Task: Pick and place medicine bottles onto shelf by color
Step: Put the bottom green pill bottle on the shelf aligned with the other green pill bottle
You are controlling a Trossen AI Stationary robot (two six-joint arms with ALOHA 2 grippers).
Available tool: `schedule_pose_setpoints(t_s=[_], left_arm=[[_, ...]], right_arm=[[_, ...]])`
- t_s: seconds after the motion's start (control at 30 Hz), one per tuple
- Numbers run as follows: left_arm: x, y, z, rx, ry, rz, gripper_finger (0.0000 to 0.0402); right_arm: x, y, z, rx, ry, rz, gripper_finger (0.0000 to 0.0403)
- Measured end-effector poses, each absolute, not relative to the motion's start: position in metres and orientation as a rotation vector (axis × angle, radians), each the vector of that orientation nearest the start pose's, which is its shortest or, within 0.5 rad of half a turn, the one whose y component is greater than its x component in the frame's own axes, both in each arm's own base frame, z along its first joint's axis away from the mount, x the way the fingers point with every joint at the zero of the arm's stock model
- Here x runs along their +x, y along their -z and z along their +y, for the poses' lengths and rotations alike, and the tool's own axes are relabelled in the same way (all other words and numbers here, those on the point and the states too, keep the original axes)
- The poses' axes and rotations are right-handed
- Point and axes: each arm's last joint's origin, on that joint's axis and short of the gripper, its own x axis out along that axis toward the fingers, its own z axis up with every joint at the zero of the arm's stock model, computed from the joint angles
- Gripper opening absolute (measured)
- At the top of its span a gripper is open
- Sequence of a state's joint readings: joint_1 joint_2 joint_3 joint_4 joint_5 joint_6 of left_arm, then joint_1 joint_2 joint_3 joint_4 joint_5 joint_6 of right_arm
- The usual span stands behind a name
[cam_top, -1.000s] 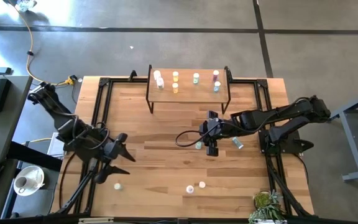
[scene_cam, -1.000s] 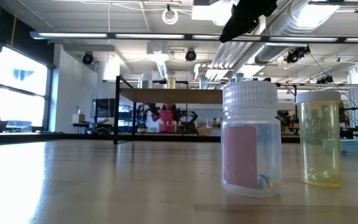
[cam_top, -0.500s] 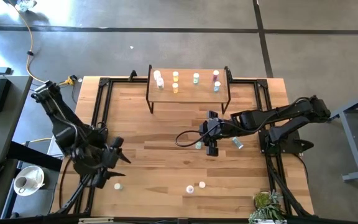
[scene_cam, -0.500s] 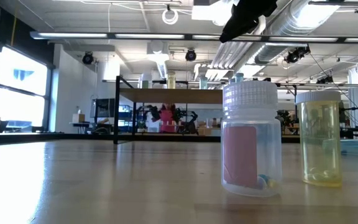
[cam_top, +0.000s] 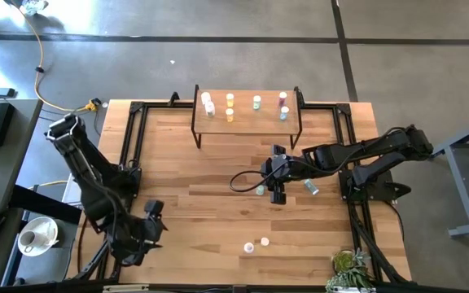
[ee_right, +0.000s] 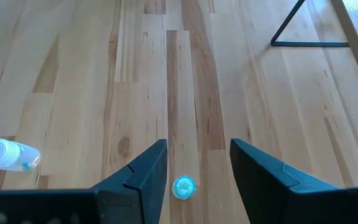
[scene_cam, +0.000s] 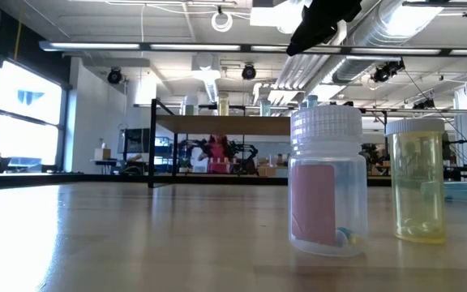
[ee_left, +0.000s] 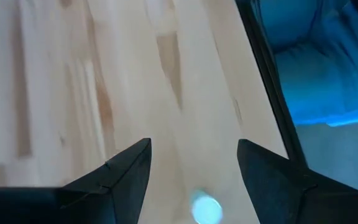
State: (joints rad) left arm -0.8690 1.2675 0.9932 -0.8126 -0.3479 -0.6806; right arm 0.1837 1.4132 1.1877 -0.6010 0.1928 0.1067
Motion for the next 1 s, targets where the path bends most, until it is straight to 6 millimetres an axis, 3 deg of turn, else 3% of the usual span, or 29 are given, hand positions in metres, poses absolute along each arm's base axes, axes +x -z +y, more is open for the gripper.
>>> schedule_pose_setpoints(t_s=[0.67, 1.0], left_arm=[[0.155, -0.213, -0.205, -0.223, -0.097, 1.306, 0.0229], [0.157, -0.206, -0.208, -0.239, -0.135, 1.330, 0.0229]], right_arm=[[0.292, -0.297, 0.049, -0.053, 0.052, 0.810, 0.0167], [0.292, -0.297, 0.049, -0.047, 0.054, 0.810, 0.0167]])
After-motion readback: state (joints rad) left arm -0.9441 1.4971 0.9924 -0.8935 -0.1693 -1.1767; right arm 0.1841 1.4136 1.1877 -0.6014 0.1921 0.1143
